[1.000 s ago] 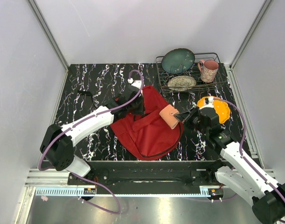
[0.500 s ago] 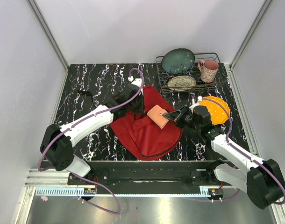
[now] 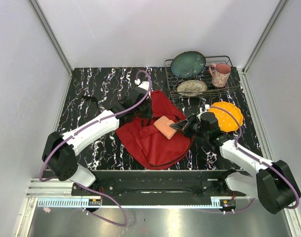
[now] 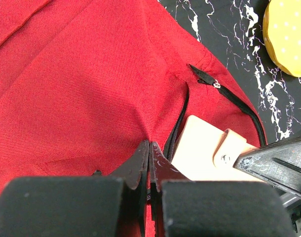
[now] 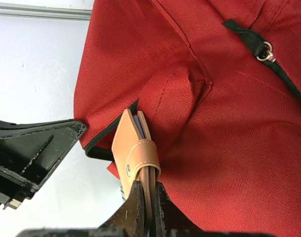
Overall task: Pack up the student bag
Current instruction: Place the personal item in the student bag.
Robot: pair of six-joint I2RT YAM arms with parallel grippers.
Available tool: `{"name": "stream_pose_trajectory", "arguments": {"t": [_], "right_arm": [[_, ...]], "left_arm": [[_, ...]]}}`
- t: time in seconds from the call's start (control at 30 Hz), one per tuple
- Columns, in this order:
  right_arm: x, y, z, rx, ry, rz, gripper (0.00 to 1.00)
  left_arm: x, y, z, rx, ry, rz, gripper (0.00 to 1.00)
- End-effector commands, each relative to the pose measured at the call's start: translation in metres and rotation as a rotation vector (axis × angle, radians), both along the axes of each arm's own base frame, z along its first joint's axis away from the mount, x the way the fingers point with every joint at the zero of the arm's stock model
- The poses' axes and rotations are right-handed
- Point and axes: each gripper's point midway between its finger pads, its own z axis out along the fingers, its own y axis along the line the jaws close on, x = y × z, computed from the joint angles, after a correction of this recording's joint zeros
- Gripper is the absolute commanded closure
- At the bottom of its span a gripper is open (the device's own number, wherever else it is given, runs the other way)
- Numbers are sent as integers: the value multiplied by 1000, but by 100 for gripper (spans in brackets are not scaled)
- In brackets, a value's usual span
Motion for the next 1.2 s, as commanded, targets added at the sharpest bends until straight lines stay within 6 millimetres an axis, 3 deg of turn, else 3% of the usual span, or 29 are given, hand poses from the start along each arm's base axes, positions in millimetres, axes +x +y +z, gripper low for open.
{"name": "stream_pose_trajectory", "arguments": {"t": [0.0,0.43,0.5,0.93,1.17], "right_arm": [[-6,8,3,41,-1,25,100],[-2,61,7,270,52,66,100],[-5,67,17,323,38,75,100],[-43,57,8,256,62,74,100],[-29,62,4,247,33,54,100]], "left_arm": [[9,-19,68,-177,-145,-32,100],[-1,-23,62,-209,-123,-72,100],[-2,-21,59,-197,-120,-67,100],[8,-4,60,-157,-151,23,100],[-2,-14,68,-207,-145,-46,100]]}}
